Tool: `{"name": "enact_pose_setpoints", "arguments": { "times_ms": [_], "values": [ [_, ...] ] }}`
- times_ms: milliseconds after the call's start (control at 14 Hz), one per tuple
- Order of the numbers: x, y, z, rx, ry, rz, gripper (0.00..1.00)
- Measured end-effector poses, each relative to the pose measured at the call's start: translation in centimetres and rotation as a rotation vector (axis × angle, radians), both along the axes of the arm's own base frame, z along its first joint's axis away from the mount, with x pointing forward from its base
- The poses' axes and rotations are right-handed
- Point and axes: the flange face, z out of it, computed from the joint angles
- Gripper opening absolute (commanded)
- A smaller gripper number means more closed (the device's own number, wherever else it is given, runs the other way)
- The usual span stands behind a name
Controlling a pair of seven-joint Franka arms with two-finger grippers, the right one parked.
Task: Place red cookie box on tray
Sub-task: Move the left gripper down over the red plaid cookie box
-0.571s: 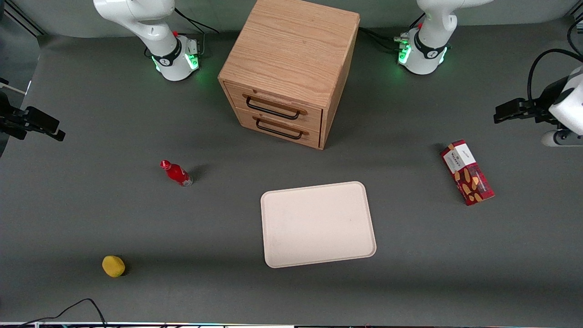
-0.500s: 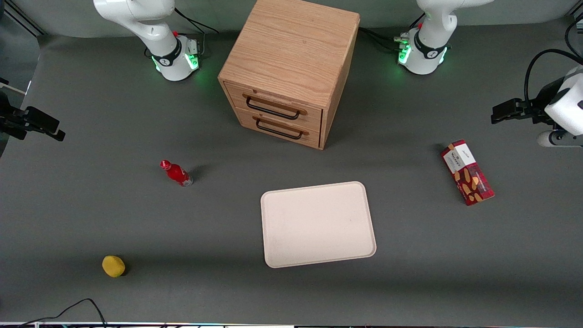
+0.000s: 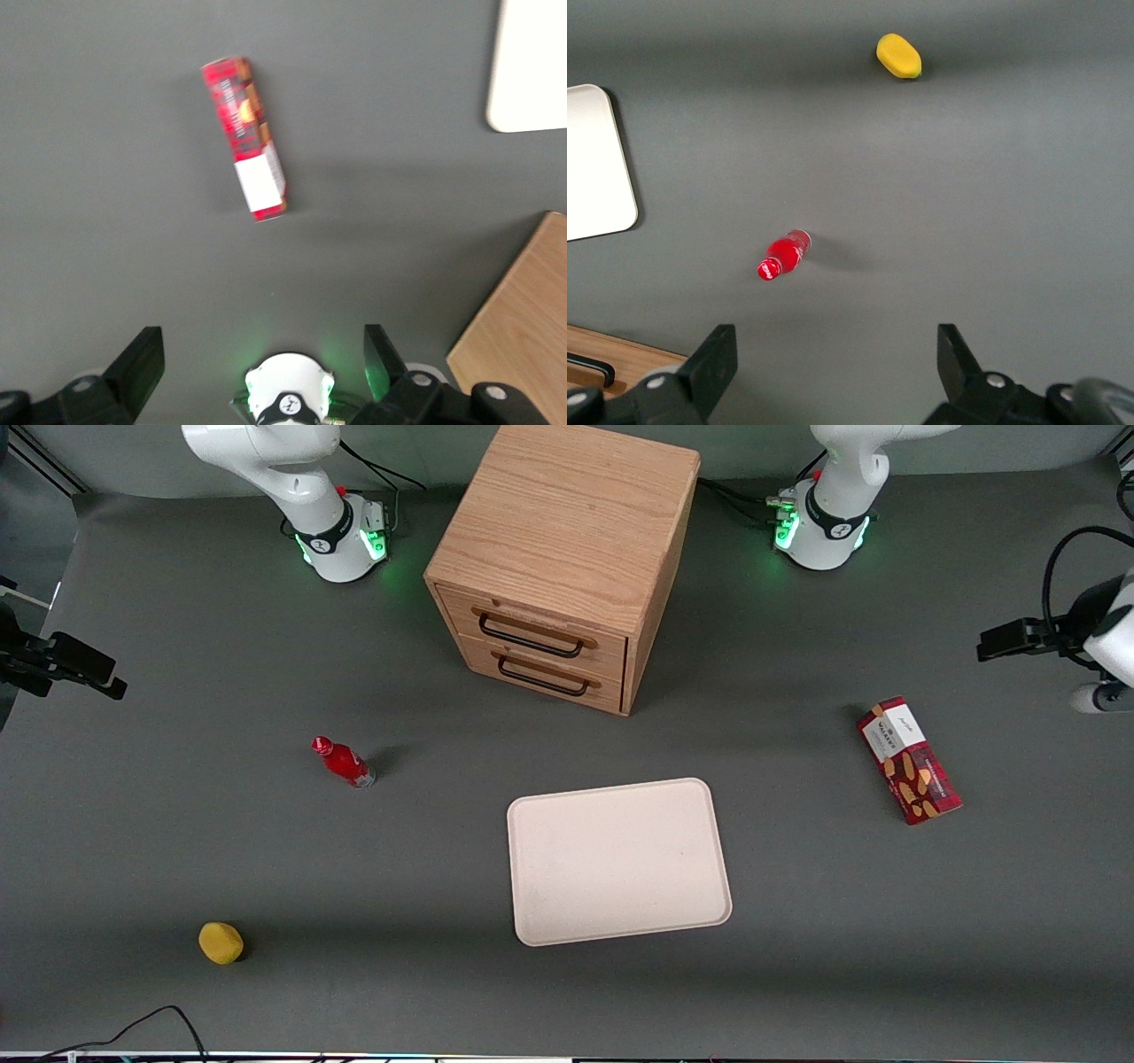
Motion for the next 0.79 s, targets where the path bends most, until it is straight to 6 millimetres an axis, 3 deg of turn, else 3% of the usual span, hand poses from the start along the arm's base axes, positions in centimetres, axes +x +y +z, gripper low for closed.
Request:
{"name": "enact_pose_setpoints", "arguments": {
  "times_ms": [143,286,429,786],
  "values": [
    [0.7,4.4,-3.4,0.004,0.002,0.077,1.00],
    [1.8,7.4,-8.3,0.013,-0.027,0.124,1.00],
    [2.6,7.8,-13.4,0.027,-0.038,0.168,1.00],
    [3.9,6.1,-25.2,0.042,-0.096,0.237,1.00]
  ]
}}
